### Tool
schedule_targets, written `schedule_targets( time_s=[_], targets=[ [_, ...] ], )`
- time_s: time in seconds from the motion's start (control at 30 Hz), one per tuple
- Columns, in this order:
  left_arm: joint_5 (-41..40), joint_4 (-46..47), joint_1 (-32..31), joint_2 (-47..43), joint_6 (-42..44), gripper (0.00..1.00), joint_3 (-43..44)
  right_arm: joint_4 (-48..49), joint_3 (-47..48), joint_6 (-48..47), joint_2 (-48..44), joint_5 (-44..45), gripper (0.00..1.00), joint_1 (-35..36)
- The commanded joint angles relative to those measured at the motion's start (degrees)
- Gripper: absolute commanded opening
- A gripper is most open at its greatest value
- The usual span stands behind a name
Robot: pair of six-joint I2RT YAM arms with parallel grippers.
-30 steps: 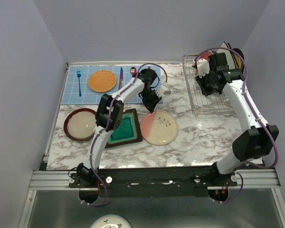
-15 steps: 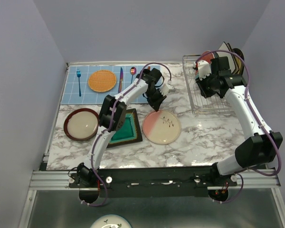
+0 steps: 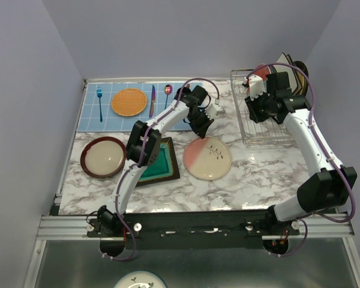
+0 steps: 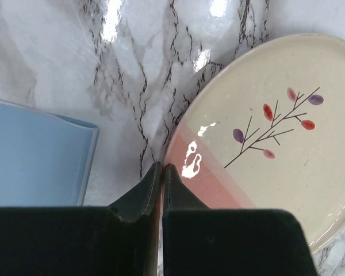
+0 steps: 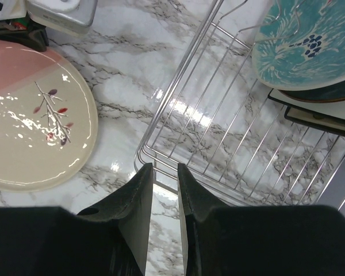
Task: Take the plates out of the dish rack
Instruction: Place the plate at the center of the board.
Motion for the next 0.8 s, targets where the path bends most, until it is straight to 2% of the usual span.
schedule_targets(
  time_s=[0.0,0.33,0.7,0.77],
  targets=[
    [1.3,4.9,-0.6,0.7,-2.7,0.00,2.2,1.7,-0.4,0.4,0.0,-2.1,0.31,0.4],
    [-0.7,6.5,-0.9,0.3,-3.2,0.00,0.9,1.6,-1.4,0.3,-0.1,-2.5,0.31,0.3],
    [-2.3,7.4,-1.1,-0.4,-3.1,0.29,-0.4,1.4,-3.2,0.0,-1.6,-2.5,0.32,0.4],
    [-2.7,7.4,-1.1,-0.4,-3.0,0.32,-0.4,1.2,-3.5,0.0,-1.7,-2.6,0.31,0.3]
  ],
)
